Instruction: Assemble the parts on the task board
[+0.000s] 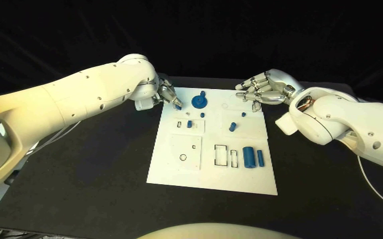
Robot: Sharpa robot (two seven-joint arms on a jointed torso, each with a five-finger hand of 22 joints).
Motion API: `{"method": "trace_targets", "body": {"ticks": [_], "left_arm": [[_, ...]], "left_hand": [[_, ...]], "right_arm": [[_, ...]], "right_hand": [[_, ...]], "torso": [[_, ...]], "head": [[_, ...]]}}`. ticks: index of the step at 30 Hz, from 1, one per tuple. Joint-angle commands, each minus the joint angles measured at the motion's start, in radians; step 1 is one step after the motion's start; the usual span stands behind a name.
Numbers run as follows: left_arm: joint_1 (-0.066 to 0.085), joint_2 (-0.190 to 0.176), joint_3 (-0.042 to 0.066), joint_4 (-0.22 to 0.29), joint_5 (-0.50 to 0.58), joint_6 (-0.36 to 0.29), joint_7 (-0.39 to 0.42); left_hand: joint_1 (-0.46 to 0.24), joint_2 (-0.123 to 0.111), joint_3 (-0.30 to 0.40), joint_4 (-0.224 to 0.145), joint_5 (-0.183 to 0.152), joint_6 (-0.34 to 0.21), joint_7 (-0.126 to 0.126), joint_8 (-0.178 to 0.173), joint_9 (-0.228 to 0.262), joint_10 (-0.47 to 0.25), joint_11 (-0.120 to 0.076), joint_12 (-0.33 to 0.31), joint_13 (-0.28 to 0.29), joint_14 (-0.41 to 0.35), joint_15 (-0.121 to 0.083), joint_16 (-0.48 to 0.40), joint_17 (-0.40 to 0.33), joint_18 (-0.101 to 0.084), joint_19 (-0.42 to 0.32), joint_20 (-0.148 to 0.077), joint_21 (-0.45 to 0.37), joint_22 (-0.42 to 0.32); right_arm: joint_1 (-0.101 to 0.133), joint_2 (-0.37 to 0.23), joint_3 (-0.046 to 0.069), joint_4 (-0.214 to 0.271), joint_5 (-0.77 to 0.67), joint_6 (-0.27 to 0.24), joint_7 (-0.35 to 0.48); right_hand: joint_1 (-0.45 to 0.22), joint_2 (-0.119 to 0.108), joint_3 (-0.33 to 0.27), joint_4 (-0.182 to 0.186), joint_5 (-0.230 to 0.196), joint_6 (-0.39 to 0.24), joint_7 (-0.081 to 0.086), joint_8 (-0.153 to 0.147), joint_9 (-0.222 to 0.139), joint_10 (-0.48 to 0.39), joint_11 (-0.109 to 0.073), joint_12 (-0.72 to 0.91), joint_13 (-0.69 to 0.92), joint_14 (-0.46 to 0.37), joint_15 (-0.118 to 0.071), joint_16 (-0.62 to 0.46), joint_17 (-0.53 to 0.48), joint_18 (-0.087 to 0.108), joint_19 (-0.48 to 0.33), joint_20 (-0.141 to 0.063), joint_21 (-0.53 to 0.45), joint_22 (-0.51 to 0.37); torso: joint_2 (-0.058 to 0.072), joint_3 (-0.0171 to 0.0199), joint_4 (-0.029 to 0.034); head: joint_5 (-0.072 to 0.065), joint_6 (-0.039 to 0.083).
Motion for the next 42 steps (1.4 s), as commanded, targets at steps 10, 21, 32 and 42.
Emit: {"method": "trace_targets", "body": {"ticks": [10,21,32,42], "left_arm": [[-0.055,-0.116,-0.01,0.213,-0.072,-0.199,0.059],[-0.091,-0.137,-0.013,0.253,-0.143,-0.202,0.06],[-0.096,-0.121,-0.013,0.235,-0.163,-0.177,0.05],[-0.097,-0.114,-0.013,0.227,-0.177,-0.138,0.043]], "left_hand": [[-0.028,-0.017,0.168,-0.175,0.044,0.027,-0.006,0.003,-0.001,0.029,-0.006,0.021,0.026,0.103,-0.01,0.002,0.263,-0.008,0.046,-0.009,0.02,0.157],[-0.03,-0.02,0.171,-0.18,0.051,0.033,-0.008,0.001,-0.003,0.035,-0.008,0.026,0.032,0.103,-0.011,0.002,0.263,-0.009,0.048,-0.011,0.023,0.161],[-0.032,-0.022,0.172,-0.182,0.054,0.035,-0.008,0.0,-0.004,0.036,-0.008,0.027,0.034,0.103,-0.011,0.002,0.263,-0.009,0.049,-0.011,0.024,0.162],[-0.033,-0.024,0.174,-0.185,0.057,0.039,-0.009,-0.002,-0.006,0.04,-0.009,0.029,0.038,0.103,-0.011,0.002,0.263,-0.01,0.051,-0.012,0.027,0.165]], "right_arm": [[-0.002,-0.003,-0.002,0.0,0.002,0.015,0.007],[-0.004,-0.004,-0.003,-0.001,0.004,0.015,0.007],[-0.005,-0.004,-0.003,0.0,0.004,0.014,0.007],[-0.006,-0.004,-0.003,0.0,0.004,0.014,0.007]], "right_hand": [[-0.005,0.005,-0.004,0.001,0.005,-0.007,-0.002,-0.003,0.001,-0.003,0.002,0.004,-0.001,-0.004,-0.001,-0.006,0.002,0.006,0.007,0.001,-0.007,-0.001],[-0.005,0.005,-0.004,0.001,0.005,-0.007,-0.002,-0.003,0.001,-0.003,0.002,0.004,-0.001,-0.004,-0.001,-0.006,0.002,0.006,0.007,0.001,-0.007,-0.001],[-0.007,0.005,-0.005,0.002,0.006,-0.007,-0.002,-0.003,0.001,-0.004,0.002,0.005,-0.002,-0.004,-0.001,-0.008,0.001,0.006,0.008,0.001,-0.008,-0.002],[-0.007,0.005,-0.005,0.002,0.006,-0.007,-0.002,-0.003,0.001,-0.004,0.002,0.005,-0.002,-0.004,-0.001,-0.008,0.001,0.006,0.008,0.001,-0.008,-0.002]], "torso": [[-0.009,0.0027,0.0122],[-0.005,0.0038,0.0084],[-0.006,0.0039,0.0081],[-0.006,0.0041,0.0087]], "head": [[-0.004,-0.009],[0.001,-0.01],[0.0,-0.017],[0.001,-0.023]]}}
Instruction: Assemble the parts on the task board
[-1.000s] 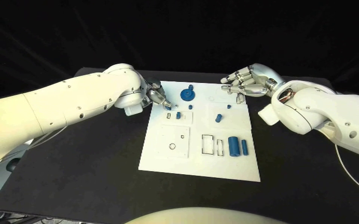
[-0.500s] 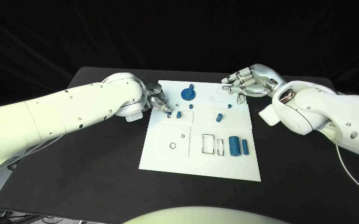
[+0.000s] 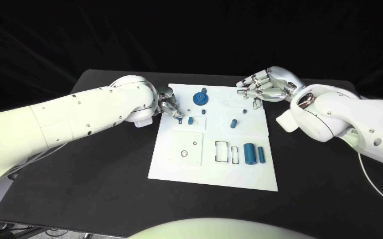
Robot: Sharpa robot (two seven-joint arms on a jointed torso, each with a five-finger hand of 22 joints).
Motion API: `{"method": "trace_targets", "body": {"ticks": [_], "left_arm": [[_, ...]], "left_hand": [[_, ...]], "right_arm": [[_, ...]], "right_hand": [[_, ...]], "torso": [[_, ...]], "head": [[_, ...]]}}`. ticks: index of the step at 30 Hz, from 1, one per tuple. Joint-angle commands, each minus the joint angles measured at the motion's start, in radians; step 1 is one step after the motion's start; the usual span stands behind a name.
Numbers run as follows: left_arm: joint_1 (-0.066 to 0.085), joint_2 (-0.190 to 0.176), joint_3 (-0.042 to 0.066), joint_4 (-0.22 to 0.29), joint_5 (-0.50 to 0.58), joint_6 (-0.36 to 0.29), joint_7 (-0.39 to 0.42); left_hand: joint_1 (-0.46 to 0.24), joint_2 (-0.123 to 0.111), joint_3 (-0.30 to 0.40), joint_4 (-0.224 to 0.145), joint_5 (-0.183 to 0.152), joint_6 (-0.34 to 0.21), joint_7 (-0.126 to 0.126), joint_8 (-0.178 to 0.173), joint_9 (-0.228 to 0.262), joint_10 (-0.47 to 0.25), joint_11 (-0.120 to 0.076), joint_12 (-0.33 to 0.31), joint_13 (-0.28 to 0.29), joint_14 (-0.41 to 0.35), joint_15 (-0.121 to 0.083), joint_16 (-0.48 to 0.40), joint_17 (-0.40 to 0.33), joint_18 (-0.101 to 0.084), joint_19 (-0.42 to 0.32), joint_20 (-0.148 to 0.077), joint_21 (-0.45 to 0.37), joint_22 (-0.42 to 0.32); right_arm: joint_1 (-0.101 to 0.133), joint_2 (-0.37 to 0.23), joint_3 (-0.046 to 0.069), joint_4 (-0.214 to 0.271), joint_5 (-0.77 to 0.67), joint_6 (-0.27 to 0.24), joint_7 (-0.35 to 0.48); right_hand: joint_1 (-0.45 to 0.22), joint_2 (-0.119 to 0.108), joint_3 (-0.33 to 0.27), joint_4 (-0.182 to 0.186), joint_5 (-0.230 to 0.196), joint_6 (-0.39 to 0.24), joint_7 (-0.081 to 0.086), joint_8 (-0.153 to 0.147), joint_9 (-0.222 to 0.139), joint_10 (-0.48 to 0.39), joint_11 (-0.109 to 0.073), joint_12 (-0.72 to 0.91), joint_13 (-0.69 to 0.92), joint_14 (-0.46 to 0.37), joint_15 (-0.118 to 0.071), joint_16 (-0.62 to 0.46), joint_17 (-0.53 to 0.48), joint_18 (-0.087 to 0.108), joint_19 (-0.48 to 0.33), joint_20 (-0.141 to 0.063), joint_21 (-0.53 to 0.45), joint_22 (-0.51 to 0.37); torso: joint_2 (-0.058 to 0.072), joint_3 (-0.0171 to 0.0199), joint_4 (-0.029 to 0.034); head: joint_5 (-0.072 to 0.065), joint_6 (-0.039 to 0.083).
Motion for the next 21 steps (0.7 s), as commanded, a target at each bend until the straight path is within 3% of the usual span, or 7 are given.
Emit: {"method": "trace_targets", "body": {"ticks": [1,21], "left_arm": [[0.0,0.004,0.0,-0.001,-0.021,0.042,0.001],[-0.002,0.025,-0.002,-0.027,-0.054,0.095,-0.017]], "left_hand": [[0.0,0.009,0.145,-0.151,0.005,0.009,-0.003,-0.003,-0.002,0.009,0.001,0.006,0.003,0.107,-0.008,0.002,0.263,-0.011,0.051,-0.004,0.008,0.165],[-0.002,0.007,0.146,-0.153,0.009,0.012,-0.004,-0.004,-0.003,0.01,0.001,0.006,0.003,0.107,-0.008,0.002,0.263,-0.01,0.05,-0.005,0.007,0.165]], "right_arm": [[-0.001,0.0,0.0,0.001,-0.001,0.013,0.008],[-0.002,-0.001,0.0,0.002,-0.001,0.016,0.008]], "right_hand": [[-0.007,0.005,-0.005,0.002,0.006,-0.008,-0.001,-0.003,0.001,-0.004,0.002,0.005,-0.001,-0.004,-0.001,-0.002,0.0,0.006,0.008,0.001,-0.003,-0.001],[-0.008,0.005,-0.006,0.002,0.008,-0.008,-0.001,-0.003,0.001,-0.004,0.002,0.005,-0.001,-0.004,-0.001,-0.003,0.001,0.006,0.008,0.001,-0.004,-0.001]], "torso": [[-0.001,0.0005,0.0009],[-0.001,0.0009,0.0004]], "head": [[0.001,-0.002],[0.003,-0.012]]}}
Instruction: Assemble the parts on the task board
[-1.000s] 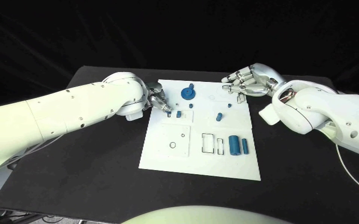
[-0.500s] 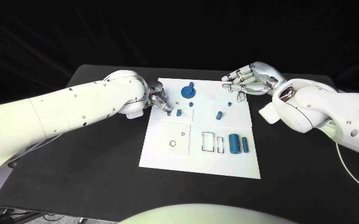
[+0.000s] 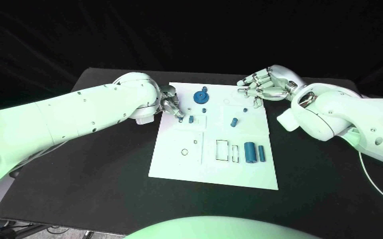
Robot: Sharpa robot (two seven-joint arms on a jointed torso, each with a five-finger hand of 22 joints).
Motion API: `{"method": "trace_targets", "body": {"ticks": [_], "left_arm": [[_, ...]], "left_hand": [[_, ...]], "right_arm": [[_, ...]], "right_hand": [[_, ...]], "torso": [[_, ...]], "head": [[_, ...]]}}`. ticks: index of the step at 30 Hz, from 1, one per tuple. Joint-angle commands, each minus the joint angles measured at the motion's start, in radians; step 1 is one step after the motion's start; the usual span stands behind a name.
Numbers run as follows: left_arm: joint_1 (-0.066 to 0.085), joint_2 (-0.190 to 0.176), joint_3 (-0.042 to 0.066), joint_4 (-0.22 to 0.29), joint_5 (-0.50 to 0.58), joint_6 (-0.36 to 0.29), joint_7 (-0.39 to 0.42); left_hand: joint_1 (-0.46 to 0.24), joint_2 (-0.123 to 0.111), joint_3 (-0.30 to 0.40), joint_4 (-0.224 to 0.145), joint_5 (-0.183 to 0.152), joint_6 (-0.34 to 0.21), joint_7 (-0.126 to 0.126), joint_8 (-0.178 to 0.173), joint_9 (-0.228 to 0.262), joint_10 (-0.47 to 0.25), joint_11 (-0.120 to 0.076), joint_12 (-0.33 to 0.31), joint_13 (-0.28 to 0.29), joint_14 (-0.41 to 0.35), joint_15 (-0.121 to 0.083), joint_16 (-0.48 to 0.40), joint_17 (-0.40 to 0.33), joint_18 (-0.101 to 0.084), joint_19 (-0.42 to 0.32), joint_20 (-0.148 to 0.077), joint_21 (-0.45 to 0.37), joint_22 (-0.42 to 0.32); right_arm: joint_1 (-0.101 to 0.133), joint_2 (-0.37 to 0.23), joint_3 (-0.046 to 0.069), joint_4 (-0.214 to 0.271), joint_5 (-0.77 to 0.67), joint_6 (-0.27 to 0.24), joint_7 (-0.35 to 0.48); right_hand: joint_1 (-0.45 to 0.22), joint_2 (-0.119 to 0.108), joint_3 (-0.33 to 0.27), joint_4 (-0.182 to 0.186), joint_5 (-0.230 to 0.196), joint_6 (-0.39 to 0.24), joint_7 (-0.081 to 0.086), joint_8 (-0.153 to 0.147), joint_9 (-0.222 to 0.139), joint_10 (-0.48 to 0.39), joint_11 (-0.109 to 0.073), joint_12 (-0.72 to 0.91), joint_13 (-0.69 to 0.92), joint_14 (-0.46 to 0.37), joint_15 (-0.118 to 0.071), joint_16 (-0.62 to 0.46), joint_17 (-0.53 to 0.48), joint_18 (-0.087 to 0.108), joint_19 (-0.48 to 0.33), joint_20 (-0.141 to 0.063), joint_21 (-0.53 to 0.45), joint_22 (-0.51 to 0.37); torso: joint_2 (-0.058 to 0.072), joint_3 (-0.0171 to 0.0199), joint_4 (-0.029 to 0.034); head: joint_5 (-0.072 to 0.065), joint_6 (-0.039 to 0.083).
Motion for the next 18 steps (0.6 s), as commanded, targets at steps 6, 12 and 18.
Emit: {"method": "trace_targets", "body": {"ticks": [6,12,18], "left_arm": [[-0.006,-0.003,-0.004,0.0,-0.019,0.05,-0.019],[-0.006,-0.007,-0.004,0.007,-0.02,0.054,-0.022],[-0.007,-0.01,-0.003,0.011,-0.019,0.056,-0.025]], "left_hand": [[-0.004,0.004,0.148,-0.157,0.013,0.012,-0.005,-0.005,-0.002,0.012,-0.003,0.006,0.006,0.107,-0.008,0.002,0.263,-0.01,0.05,-0.005,0.002,0.165],[-0.008,0.002,0.15,-0.16,0.025,0.018,-0.006,-0.008,-0.005,0.015,-0.004,0.006,0.008,0.107,-0.008,0.002,0.263,-0.01,0.05,-0.005,0.002,0.164],[-0.013,0.0,0.151,-0.163,0.04,0.024,-0.006,-0.012,-0.007,0.019,-0.005,0.006,0.009,0.107,-0.008,0.002,0.263,-0.01,0.05,-0.005,0.003,0.166]], "right_arm": [[-0.001,-0.001,0.0,0.002,-0.002,0.016,0.009],[-0.001,-0.002,0.0,0.002,-0.002,0.016,0.009],[-0.002,-0.001,0.0,0.0,0.004,0.019,0.007]], "right_hand": [[-0.009,0.006,-0.006,0.003,0.005,-0.009,-0.001,-0.003,0.001,-0.004,0.003,0.005,-0.002,-0.004,-0.001,-0.004,0.0,0.006,0.008,0.001,-0.005,-0.002],[-0.009,0.006,-0.006,0.003,0.005,-0.009,-0.001,-0.003,0.001,-0.004,0.003,0.005,-0.002,-0.004,-0.001,-0.004,0.0,0.006,0.008,0.001,-0.005,-0.002],[-0.01,0.007,-0.006,0.004,0.006,-0.009,0.0,-0.003,0.001,-0.004,0.003,0.005,-0.002,-0.004,-0.001,-0.003,0.001,0.006,0.009,0.001,-0.006,-0.002]], "torso": [[0.0,-0.0009,-0.0007],[0.0,-0.0005,0.0008],[0.0,-0.001,0.0009]], "head": [[0.002,-0.005],[0.002,-0.006],[0.005,-0.006]]}}
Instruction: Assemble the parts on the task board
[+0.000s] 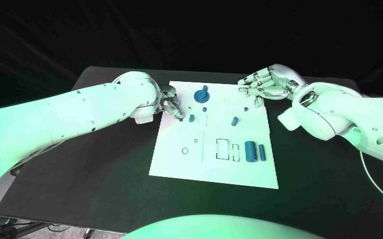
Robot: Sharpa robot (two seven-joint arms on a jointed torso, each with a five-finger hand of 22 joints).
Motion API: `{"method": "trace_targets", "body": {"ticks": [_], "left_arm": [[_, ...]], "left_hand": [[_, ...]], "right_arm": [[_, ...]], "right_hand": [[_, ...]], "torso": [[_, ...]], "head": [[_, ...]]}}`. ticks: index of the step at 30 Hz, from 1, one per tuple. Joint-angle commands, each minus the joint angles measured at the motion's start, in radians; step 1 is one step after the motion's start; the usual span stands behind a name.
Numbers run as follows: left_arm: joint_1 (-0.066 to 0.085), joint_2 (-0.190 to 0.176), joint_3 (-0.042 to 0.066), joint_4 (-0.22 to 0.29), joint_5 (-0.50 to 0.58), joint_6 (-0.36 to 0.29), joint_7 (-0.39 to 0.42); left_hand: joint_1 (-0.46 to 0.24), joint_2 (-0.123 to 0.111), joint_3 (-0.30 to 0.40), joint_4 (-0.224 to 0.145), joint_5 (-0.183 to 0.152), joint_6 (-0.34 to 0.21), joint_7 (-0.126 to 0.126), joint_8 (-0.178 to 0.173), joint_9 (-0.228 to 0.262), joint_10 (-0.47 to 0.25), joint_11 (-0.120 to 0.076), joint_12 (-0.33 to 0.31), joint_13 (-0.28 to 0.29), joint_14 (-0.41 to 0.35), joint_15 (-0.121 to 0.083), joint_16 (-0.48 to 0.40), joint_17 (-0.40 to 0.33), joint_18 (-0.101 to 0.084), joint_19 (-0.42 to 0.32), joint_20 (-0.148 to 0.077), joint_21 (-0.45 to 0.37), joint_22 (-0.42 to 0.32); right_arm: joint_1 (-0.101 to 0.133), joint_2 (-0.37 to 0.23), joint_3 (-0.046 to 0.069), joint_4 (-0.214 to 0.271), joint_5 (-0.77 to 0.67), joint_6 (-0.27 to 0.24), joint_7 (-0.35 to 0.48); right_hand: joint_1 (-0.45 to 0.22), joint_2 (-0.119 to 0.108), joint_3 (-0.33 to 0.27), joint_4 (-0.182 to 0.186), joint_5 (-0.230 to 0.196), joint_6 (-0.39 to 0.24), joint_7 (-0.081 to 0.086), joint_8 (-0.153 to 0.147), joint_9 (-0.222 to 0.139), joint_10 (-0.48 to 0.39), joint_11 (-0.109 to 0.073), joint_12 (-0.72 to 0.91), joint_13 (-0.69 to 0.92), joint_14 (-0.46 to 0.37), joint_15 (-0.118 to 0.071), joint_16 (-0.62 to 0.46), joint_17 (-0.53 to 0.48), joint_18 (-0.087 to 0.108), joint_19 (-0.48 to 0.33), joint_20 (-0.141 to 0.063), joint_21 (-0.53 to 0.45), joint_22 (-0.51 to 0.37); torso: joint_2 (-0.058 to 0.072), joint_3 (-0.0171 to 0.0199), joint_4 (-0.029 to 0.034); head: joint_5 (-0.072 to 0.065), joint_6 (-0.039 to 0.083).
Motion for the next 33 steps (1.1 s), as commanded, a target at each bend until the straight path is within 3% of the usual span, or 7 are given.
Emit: {"method": "trace_targets", "body": {"ticks": [1,18,33], "left_arm": [[-0.005,-0.002,-0.003,0.0,-0.013,0.031,-0.021],[-0.005,0.002,-0.003,-0.001,-0.007,0.045,-0.03],[-0.005,0.006,-0.003,-0.01,-0.004,0.076,-0.031]], "left_hand": [[-0.006,0.008,0.153,-0.161,0.01,0.017,-0.007,-0.005,-0.002,0.007,0.0,0.005,0.001,0.103,-0.005,0.002,0.263,-0.011,0.051,-0.005,0.004,0.167],[-0.009,0.007,0.153,-0.163,0.02,0.021,-0.007,-0.007,-0.003,0.009,0.0,0.005,0.001,0.103,-0.005,0.002,0.263,-0.011,0.051,-0.006,0.005,0.168],[-0.012,0.005,0.152,-0.166,0.032,0.025,-0.008,-0.008,-0.004,0.012,-0.001,0.005,0.003,0.103,-0.005,0.002,0.263,-0.012,0.053,-0.006,0.008,0.172]], "right_arm": [[-0.001,0.001,0.0,-0.001,0.003,0.017,0.006],[-0.001,0.001,0.0,-0.001,0.005,0.018,0.007],[-0.001,0.001,0.0,0.0,0.005,0.018,0.007]], "right_hand": [[-0.006,0.003,-0.003,0.002,0.006,-0.009,0.0,-0.003,0.001,-0.004,0.003,0.005,-0.001,-0.004,-0.001,-0.003,0.001,0.006,0.009,0.001,-0.006,-0.001],[-0.007,0.004,-0.003,0.002,0.007,-0.009,0.0,-0.003,0.001,-0.005,0.003,0.005,-0.002,-0.004,-0.001,-0.006,0.0,0.006,0.009,0.001,-0.007,-0.002],[-0.007,0.004,-0.003,0.002,0.007,-0.009,0.0,-0.003,0.001,-0.005,0.003,0.005,-0.002,-0.004,-0.001,-0.006,0.0,0.006,0.009,0.001,-0.007,-0.002]], "torso": [[0.0,-0.0001,0.0001],[0.001,0.0014,-0.0016],[0.0,0.0005,-0.0006]], "head": [[0.002,0.0],[0.001,-0.003],[0.0,-0.004]]}}
